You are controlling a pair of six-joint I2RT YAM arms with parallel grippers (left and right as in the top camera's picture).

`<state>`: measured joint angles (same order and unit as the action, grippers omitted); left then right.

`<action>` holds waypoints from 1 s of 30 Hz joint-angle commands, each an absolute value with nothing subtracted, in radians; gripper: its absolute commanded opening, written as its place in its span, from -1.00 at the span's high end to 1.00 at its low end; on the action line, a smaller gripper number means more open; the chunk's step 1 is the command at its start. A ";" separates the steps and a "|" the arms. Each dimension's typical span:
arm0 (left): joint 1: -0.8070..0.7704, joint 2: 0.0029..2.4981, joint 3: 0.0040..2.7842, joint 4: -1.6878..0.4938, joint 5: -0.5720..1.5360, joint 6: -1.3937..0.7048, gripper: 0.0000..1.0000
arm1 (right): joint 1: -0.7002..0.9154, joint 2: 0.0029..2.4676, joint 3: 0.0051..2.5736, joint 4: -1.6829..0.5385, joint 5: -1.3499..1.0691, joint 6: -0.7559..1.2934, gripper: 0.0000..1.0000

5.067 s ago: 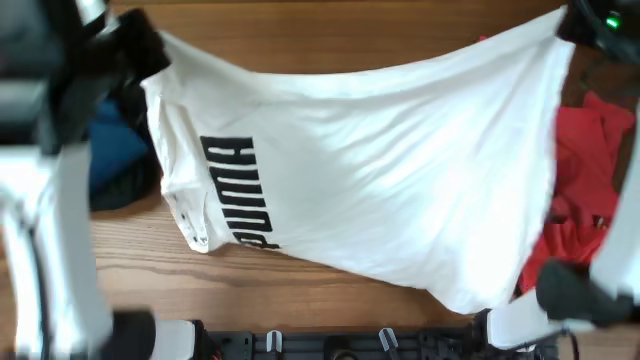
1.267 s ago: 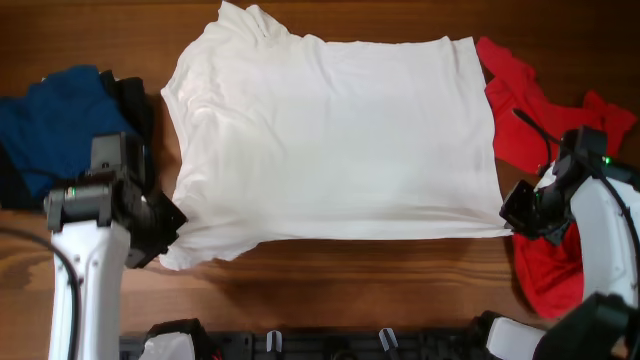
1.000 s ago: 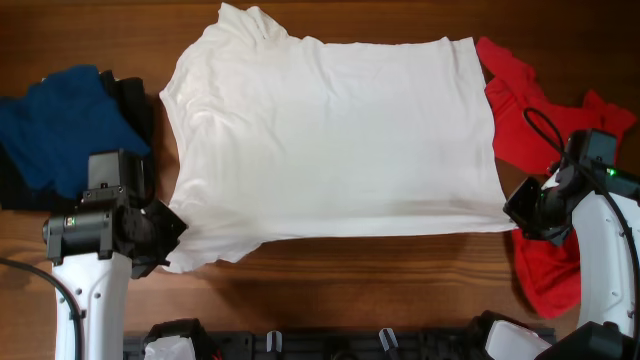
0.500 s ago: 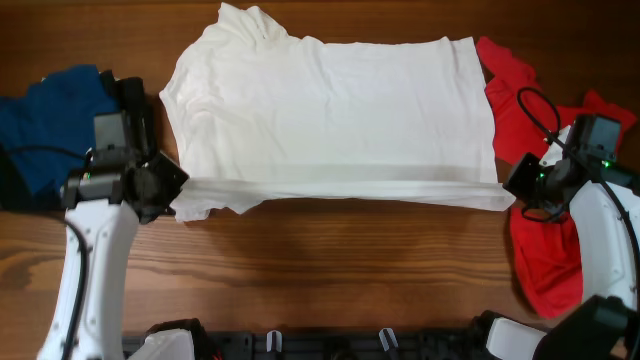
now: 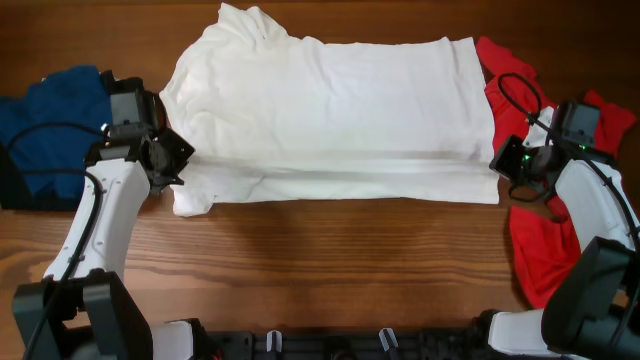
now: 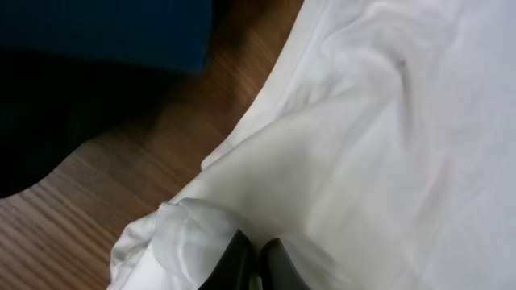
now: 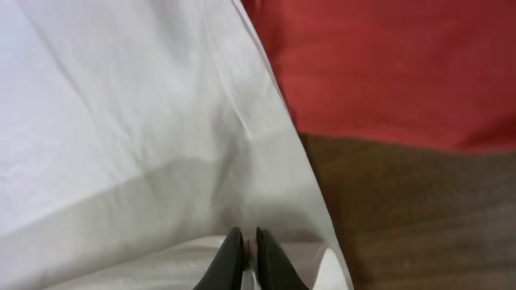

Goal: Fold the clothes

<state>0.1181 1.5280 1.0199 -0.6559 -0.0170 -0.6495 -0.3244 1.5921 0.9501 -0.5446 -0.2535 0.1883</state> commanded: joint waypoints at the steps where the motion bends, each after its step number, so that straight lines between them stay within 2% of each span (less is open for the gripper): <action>1: 0.125 1.534 1.015 -0.608 0.000 -0.659 0.92 | -0.322 1.611 0.944 -0.496 -0.263 0.177 0.91; 21: 0.120 1.605 1.015 -0.515 0.010 -0.660 0.88 | -0.254 1.693 0.944 -0.369 -0.260 0.185 0.91; 25: 0.120 1.626 1.015 -0.506 0.010 -0.659 0.73 | -0.244 1.715 0.944 -0.356 -0.244 0.186 0.89; 26: 0.120 1.626 1.015 -0.505 0.010 -0.659 0.73 | -0.244 1.718 0.944 -0.356 -0.220 0.187 0.78; 28: 0.120 1.626 1.015 -0.503 0.010 -0.659 0.60 | -0.244 1.718 0.944 -0.358 -0.178 0.199 0.56; 30: 0.120 1.625 1.015 -0.508 0.010 -0.658 0.24 | -0.244 1.718 0.944 -0.368 -0.124 0.218 0.37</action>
